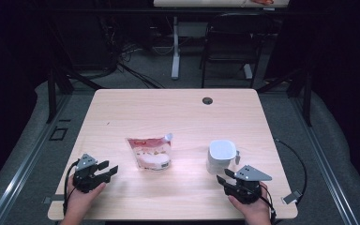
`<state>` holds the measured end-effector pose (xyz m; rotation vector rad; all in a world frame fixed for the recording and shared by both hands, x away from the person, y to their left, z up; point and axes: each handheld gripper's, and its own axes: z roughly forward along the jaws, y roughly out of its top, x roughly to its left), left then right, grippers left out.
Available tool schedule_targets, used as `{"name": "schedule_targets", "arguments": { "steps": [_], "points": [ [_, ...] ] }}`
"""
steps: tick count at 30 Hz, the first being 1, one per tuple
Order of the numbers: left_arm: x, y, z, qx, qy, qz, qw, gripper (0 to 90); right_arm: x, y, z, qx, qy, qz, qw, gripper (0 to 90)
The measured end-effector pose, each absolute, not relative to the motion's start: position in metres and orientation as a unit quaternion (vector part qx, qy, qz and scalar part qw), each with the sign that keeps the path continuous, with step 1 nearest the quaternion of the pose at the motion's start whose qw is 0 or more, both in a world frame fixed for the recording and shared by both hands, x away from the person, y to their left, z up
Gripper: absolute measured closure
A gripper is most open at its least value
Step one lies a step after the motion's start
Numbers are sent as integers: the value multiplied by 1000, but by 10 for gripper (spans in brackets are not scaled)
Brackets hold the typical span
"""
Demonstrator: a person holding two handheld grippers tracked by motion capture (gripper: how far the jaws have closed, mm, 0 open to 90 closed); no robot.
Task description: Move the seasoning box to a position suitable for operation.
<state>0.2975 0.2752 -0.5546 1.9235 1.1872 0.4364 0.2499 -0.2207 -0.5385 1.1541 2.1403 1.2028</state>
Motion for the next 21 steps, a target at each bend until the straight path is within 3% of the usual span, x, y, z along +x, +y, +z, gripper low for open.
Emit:
{"name": "schedule_targets", "arguments": {
  "steps": [14,21],
  "points": [
    [299,274,-555,757,475,177,412,525,250,-236,-538,451,746,423,248,576],
    [298,276,-555,759,478,176,406,522,253,-248,-538,479,722,417,274,641]
  ]
}}
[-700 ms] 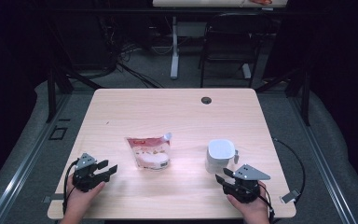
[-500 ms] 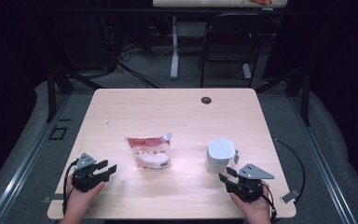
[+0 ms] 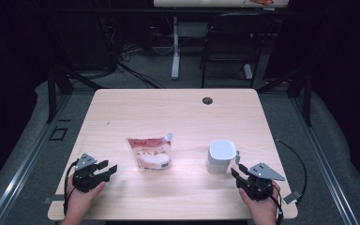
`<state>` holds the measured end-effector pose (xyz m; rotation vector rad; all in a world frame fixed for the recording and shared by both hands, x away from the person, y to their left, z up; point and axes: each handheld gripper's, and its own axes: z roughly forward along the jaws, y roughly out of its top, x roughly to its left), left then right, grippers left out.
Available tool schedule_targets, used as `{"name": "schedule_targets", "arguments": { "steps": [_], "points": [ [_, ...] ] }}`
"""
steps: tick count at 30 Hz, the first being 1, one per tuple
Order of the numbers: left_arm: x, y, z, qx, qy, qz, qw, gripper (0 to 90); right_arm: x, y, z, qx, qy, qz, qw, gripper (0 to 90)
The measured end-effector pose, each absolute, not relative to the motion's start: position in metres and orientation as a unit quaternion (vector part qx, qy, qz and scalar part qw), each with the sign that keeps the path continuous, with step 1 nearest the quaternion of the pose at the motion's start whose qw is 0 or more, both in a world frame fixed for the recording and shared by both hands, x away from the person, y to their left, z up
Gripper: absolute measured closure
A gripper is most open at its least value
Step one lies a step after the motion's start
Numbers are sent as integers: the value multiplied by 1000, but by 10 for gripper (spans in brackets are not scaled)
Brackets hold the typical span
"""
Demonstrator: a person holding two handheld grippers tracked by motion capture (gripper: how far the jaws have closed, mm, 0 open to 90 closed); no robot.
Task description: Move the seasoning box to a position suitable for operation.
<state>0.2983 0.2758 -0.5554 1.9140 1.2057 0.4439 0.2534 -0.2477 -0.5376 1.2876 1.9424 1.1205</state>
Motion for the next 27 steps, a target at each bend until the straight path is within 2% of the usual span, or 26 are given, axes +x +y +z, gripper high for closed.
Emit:
{"name": "schedule_targets", "arguments": {
  "steps": [4,16,21,23,27],
  "points": [
    [299,276,-556,760,476,176,405,523,262,-250,-538,488,717,397,300,653],
    [298,279,-558,765,479,170,396,533,284,-249,-543,491,722,383,300,715],
    [298,282,-558,757,488,170,400,537,278,-247,-539,484,722,382,314,775],
    [298,282,-559,755,489,173,401,539,278,-246,-538,483,717,382,326,741],
    [299,285,-559,750,496,173,402,541,291,-249,-543,488,725,373,312,705]
  ]
}}
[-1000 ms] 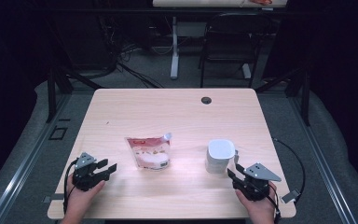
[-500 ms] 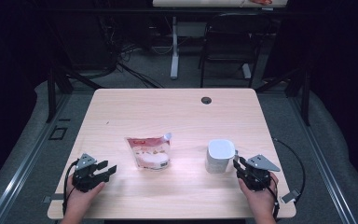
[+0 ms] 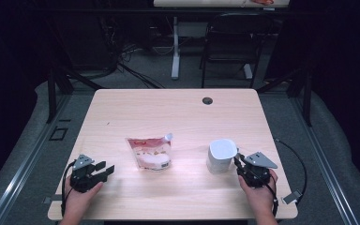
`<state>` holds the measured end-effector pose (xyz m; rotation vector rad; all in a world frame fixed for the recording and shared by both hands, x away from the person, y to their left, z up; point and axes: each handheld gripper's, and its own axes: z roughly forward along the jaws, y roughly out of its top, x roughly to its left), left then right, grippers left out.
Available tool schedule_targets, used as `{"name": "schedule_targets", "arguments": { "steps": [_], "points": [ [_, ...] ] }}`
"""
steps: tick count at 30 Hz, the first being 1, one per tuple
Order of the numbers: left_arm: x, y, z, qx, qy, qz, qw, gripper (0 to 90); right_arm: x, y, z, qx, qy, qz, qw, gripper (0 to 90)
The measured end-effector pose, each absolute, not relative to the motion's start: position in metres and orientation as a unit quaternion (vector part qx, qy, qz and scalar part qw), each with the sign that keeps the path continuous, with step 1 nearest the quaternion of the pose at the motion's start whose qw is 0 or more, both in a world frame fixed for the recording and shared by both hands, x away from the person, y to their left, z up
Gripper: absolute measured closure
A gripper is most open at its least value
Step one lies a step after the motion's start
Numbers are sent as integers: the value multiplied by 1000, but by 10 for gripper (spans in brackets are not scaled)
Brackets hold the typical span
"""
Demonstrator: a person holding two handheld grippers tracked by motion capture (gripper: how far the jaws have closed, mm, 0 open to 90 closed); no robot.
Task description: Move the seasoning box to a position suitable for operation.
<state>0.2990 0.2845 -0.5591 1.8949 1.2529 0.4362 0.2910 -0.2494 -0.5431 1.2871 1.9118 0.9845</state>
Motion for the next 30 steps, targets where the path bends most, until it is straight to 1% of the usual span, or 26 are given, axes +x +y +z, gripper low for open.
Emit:
{"name": "schedule_targets", "arguments": {
  "steps": [3,7,8,10,11,13,18,21,26,28,30],
  "points": [
    [298,286,-558,750,496,170,403,549,300,-252,-547,492,722,382,302,690],
    [298,285,-559,753,493,171,402,551,300,-254,-545,507,713,379,300,740],
    [298,285,-559,753,492,172,401,551,298,-255,-544,508,710,380,305,735],
    [298,285,-559,752,494,173,402,552,298,-257,-542,507,705,385,314,684],
    [298,286,-560,750,495,174,404,552,301,-258,-543,504,706,387,312,673],
    [299,286,-559,748,496,175,404,552,307,-259,-546,500,710,399,294,667],
    [296,289,-559,742,501,174,409,572,320,-261,-549,498,710,413,276,717],
    [295,290,-558,741,502,176,411,586,319,-263,-548,502,711,407,278,803],
    [297,289,-559,744,500,173,409,591,310,-263,-547,502,714,406,271,808],
    [296,289,-558,744,498,172,411,595,309,-261,-547,498,717,405,272,763],
    [296,288,-558,745,496,171,412,597,311,-259,-548,493,723,398,275,766]
  ]
}}
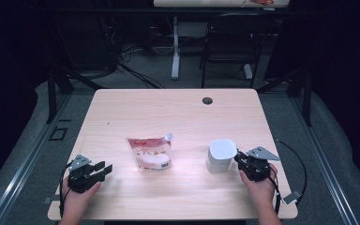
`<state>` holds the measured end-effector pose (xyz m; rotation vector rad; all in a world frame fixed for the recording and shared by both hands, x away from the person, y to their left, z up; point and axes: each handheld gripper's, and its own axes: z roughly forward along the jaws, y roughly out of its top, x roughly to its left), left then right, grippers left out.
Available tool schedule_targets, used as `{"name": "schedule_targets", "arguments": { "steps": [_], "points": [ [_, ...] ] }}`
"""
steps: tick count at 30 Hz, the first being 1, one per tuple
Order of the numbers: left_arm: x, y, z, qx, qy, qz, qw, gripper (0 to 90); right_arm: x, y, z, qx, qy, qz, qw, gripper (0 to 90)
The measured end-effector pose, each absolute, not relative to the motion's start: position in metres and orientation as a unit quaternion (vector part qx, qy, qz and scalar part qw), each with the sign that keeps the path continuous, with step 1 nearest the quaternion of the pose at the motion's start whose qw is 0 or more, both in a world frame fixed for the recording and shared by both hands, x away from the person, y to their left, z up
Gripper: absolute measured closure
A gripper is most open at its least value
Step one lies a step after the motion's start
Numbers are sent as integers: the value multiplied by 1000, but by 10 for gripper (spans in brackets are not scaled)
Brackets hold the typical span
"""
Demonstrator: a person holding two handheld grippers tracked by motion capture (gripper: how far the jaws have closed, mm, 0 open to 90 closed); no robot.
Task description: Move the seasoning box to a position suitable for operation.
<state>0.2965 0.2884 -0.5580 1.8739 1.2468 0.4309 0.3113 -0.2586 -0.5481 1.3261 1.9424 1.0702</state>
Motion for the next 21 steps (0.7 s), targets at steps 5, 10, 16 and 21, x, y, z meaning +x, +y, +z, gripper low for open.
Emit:
{"name": "schedule_targets", "arguments": {
  "steps": [5,10,16,21],
  "points": [
    [296,286,-558,750,488,167,413,625,314,-259,-548,494,723,392,282,821],
    [296,287,-557,746,490,171,417,630,308,-252,-547,492,729,375,294,835],
    [295,285,-556,749,486,173,416,629,297,-245,-545,509,721,374,285,831],
    [294,285,-555,749,482,177,418,627,291,-237,-543,508,725,371,282,831]
  ]
}}
